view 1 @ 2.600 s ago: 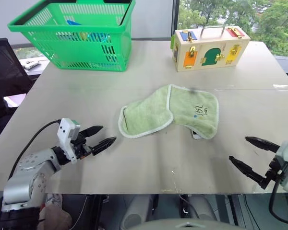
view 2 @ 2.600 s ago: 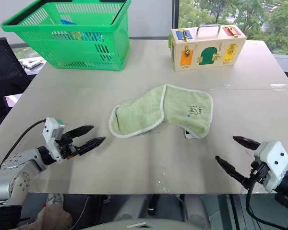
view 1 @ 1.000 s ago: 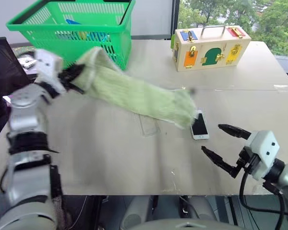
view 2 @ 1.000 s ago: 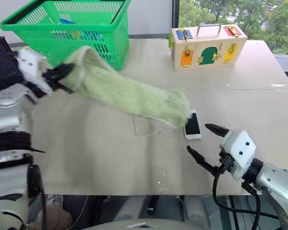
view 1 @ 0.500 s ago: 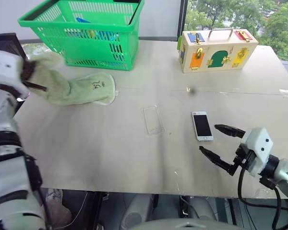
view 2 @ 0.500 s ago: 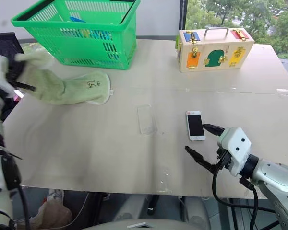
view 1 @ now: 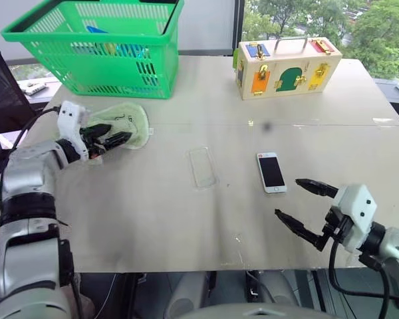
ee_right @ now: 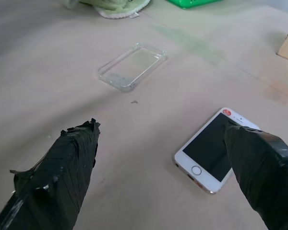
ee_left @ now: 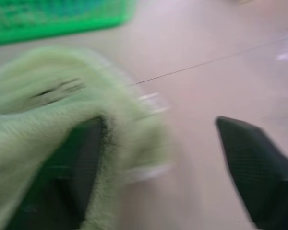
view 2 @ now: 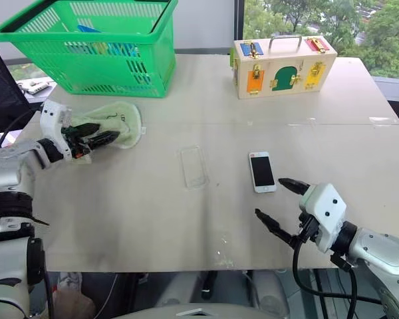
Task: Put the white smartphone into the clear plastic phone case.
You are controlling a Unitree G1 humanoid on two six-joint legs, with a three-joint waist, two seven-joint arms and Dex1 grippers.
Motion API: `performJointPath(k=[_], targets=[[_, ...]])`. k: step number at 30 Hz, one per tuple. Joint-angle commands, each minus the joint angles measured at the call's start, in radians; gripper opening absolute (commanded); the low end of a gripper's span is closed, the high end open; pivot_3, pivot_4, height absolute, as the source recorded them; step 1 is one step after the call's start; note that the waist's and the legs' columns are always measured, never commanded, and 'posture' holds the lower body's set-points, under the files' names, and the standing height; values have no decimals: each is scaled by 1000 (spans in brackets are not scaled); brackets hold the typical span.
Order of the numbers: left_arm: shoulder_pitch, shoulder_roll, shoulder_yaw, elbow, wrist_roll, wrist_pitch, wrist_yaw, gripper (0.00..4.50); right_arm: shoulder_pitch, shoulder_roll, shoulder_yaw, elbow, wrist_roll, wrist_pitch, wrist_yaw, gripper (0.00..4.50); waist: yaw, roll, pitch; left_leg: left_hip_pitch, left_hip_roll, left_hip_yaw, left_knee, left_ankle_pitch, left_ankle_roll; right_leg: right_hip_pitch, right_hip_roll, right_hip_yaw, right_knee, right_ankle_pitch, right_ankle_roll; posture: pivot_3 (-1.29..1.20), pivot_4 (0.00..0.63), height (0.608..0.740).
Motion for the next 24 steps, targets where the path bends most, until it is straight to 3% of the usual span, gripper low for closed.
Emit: performJointPath(k=[1, 5, 8, 12, 17, 21, 24], targets=[[60, 63, 11, -287, -206, 207, -175, 4479, -16, -5, -25, -23, 18, -5, -5, 4500, -1, 0, 0, 0, 0, 0, 0, 0, 0, 0, 0, 0, 0, 0, 0, 0, 150, 740], [57, 59, -145, -372, -102, 51, -278, 4479, -70, -6, -4, -13, 30, 13, -17, 4500, 7, 4, 0, 1, 0, 0, 0, -1, -1, 1, 0, 0, 0, -2, -4, 0, 150, 740], [-24, 23, -267, -297, -3, -109, -375, 4479, -64, -11, -19, -26, 41, 20, -11, 4500, 18, 5, 0, 2, 0, 0, 0, -1, -1, 2, -1, 1, 0, -2, -4, 0, 150, 740], [-147, -29, -408, -69, 142, -407, -511, 4479, 7, -21, -81, -75, 52, -9, 19, 4500, 29, 5, 0, 1, 0, 1, 0, 0, -1, 1, -1, 1, -1, -2, -5, 0, 150, 740], [-357, -110, -623, 320, 254, -795, -537, 4479, 129, -27, -158, -135, 72, -61, 27, 4500, 27, 5, 0, -1, 0, 1, 0, 1, 1, 1, -1, 0, -2, -2, -4, 0, 150, 740], [-462, -195, -697, 535, 312, -970, -537, 4479, 194, -44, -169, -136, 72, -118, 4, 4500, 31, 4, 1, -1, 0, 1, 0, 1, 3, 2, -1, -1, -3, 0, 0, 0, 150, 740], [-512, -277, -732, 683, 432, -1114, -537, 4479, 253, -65, -160, -136, 73, -184, -37, 4500, 27, 4, 1, -1, 0, 1, 0, 2, 4, 2, -1, 0, -3, 0, 0, 0, 150, 740]])
